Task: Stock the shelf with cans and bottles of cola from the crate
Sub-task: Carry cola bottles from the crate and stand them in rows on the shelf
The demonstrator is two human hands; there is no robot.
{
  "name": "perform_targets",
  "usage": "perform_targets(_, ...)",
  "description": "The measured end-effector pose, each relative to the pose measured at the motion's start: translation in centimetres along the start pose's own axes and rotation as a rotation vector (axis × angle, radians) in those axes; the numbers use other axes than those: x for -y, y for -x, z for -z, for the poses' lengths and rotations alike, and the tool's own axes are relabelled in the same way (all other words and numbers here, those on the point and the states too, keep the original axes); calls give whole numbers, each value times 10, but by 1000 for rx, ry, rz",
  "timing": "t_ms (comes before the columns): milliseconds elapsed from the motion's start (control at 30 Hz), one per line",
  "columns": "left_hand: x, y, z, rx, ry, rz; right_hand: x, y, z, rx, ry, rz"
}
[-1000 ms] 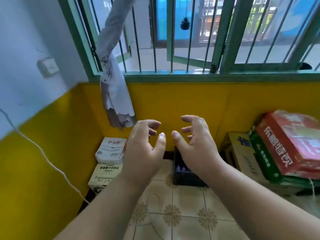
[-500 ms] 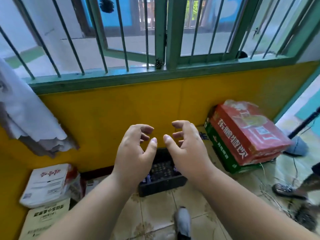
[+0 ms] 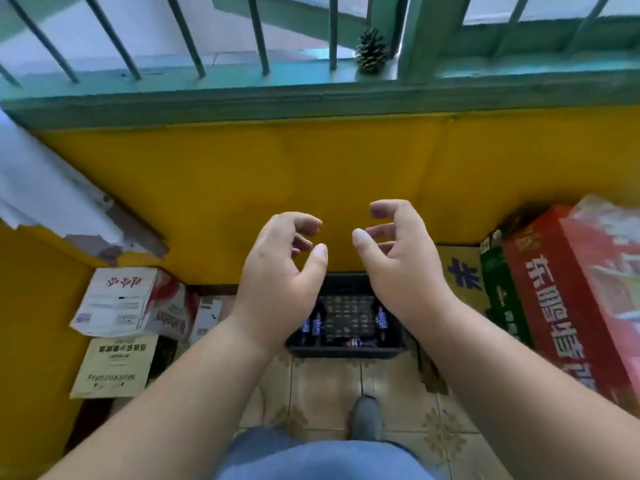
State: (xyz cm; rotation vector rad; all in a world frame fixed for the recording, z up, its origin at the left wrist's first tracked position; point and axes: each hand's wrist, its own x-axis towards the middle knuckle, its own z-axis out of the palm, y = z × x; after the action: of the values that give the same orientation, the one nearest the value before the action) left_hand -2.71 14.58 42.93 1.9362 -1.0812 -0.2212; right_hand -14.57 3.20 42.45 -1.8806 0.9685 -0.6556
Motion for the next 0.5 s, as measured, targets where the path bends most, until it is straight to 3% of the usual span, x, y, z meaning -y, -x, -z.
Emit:
perform_targets(200, 81, -21, -53, 82, 21, 171, -83, -24, -61, 107, -20, -212)
perform_targets(500, 262, -34, -209, 299, 72, 466, -277, -49, -179, 98, -56, -600)
